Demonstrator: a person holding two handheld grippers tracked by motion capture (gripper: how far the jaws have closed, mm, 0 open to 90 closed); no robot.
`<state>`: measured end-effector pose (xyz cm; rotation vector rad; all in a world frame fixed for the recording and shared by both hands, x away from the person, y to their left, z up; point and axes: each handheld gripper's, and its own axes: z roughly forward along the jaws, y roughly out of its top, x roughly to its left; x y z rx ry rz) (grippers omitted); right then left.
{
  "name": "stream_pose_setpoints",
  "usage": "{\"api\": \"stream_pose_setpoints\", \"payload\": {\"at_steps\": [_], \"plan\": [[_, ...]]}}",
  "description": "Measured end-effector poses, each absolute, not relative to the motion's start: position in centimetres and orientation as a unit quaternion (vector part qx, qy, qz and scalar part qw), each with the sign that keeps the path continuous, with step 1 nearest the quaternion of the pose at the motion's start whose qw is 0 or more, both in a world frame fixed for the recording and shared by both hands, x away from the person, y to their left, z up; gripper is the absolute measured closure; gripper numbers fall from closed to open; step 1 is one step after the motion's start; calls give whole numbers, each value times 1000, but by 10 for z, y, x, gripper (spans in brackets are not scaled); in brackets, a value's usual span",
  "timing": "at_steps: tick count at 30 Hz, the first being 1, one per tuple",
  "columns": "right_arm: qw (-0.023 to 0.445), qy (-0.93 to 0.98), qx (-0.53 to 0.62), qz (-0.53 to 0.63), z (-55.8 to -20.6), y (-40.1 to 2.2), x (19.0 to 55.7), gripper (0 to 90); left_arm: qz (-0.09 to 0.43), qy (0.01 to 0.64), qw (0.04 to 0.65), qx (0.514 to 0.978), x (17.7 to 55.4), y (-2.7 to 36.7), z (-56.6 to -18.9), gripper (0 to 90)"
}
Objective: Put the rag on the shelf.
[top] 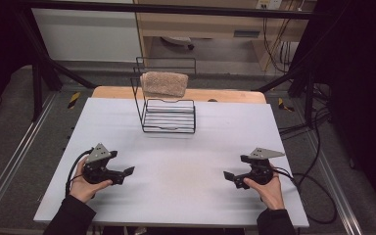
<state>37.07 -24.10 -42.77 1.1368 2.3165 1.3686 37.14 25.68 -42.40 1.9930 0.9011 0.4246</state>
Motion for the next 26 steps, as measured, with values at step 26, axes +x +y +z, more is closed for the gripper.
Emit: {"api": "stream_pose_setpoints", "payload": {"at_steps": [26], "plan": [[116, 782, 413, 453, -450, -273, 357, 6, 162, 359, 423, 816, 365, 265, -441, 78]]}}
